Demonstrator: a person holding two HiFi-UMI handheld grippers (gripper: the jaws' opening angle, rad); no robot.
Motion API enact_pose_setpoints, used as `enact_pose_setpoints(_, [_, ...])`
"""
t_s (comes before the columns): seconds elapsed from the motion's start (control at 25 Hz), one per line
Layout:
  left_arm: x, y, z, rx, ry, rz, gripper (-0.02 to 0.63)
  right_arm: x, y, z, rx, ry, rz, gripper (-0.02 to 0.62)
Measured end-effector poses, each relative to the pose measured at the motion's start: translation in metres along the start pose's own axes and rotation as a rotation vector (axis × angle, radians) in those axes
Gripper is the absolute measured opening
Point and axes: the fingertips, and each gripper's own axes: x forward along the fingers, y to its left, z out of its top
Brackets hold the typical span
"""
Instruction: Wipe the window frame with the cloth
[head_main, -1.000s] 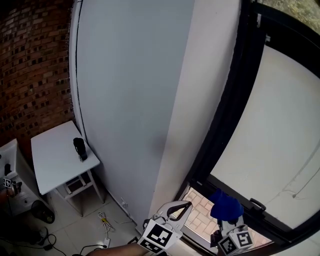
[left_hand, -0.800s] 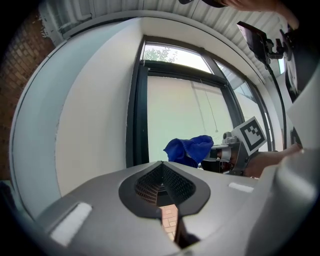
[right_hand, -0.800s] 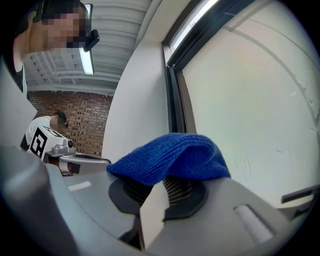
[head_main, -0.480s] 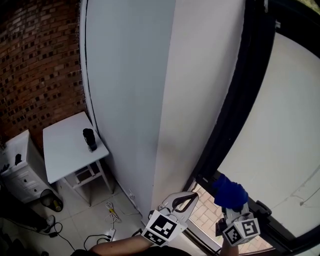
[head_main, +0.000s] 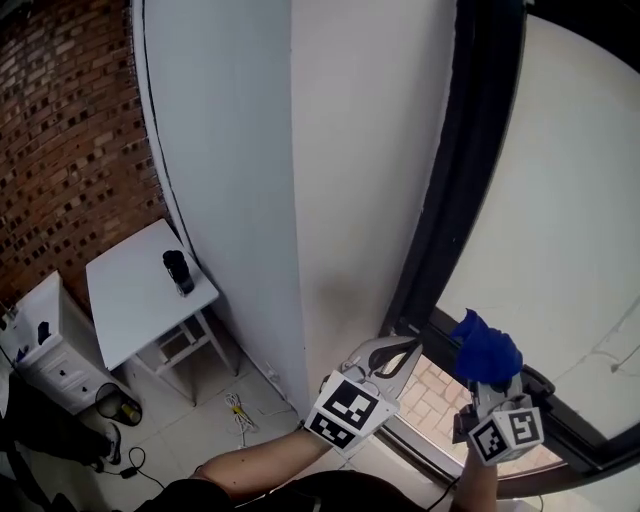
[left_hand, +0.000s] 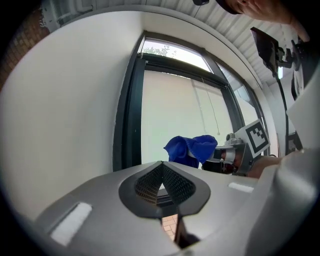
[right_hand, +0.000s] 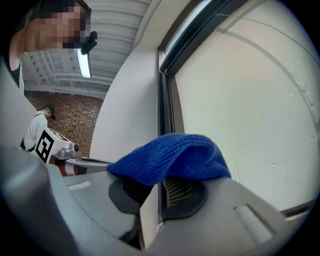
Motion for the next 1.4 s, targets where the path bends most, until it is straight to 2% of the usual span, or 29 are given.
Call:
enact_pose_setpoints(0.36, [0.039,0.007,0.025,-0.014,-0.029,-0.079,-0.009,-0.001,-0.020,0.008,0.004,-0.017,-0.070,0.054])
enact_pose_setpoints(0.84, [0.041,0.026,0.012,-0.038,0.019,0.033,-0.009,0.026,-0.018,0.003,0.017,0.019,0.022,0.054])
enact_pose_setpoints(1.12, [0.043,0.043,0.006,-0.053,0.047,0.143,-0.009,0.057,-0.011,0.015,0.002,-0.003,0.106,0.054])
enact_pose_setpoints(1.4, [0.052,0.056,0.001,-0.054,0.067,0.142,-0.009,0.081,-0.008,0.015,-0.012,0.010,0.094,0.054])
